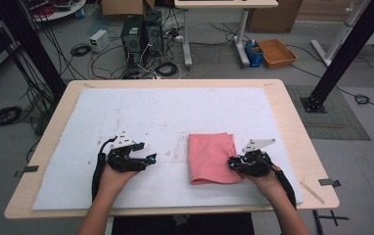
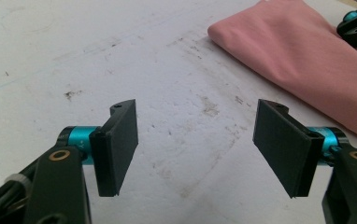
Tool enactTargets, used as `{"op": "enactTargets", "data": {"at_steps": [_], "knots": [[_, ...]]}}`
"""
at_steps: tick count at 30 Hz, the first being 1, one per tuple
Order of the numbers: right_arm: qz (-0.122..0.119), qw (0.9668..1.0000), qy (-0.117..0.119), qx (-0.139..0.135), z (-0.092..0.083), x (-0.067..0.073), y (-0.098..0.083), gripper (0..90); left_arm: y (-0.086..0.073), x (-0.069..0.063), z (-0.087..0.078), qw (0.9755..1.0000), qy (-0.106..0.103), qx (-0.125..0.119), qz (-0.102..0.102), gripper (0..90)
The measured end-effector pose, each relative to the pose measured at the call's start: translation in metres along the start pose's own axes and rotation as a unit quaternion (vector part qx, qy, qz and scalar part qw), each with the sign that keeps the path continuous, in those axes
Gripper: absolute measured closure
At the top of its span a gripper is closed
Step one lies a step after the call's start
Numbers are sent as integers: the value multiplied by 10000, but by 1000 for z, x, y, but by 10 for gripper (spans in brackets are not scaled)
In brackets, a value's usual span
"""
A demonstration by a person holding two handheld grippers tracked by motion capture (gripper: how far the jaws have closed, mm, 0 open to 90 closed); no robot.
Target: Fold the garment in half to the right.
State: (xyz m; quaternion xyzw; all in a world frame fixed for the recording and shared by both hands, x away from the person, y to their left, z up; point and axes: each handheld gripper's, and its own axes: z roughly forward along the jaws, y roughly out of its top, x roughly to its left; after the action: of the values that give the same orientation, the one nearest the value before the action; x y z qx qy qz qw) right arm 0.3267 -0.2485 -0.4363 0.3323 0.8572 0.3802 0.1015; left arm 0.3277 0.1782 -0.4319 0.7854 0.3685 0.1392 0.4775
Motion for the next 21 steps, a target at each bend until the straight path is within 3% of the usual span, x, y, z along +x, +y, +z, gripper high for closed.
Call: {"op": "enactTargets", "data": {"at_steps": [4, 8, 10, 13, 16, 17, 21], "knots": [[-63, 9998, -76, -199, -8, -3, 6, 877, -2, -2, 7, 9999, -24, 128, 70, 310], [-189, 9988, -352, -273, -23, -11, 9, 879, -2, -7, 11, 9998, -72, 151, 118, 310], [-122, 9984, -451, -303, -28, -18, 6, 879, -1, -9, 11, 9998, -106, 136, 125, 310], [27, 9992, -346, -189, -20, -22, -5, 874, -2, -9, 11, 9997, -116, 171, 141, 310], [49, 9994, -270, -208, -11, -23, -11, 800, -2, -8, 11, 9997, -118, 167, 139, 310], [31, 9992, -281, -280, -13, -24, -10, 742, -2, -8, 11, 9997, -103, 149, 137, 311], [-81, 9967, -356, -729, -29, -17, 3, 662, -2, -6, 9, 9998, -84, 136, 111, 311]]}}
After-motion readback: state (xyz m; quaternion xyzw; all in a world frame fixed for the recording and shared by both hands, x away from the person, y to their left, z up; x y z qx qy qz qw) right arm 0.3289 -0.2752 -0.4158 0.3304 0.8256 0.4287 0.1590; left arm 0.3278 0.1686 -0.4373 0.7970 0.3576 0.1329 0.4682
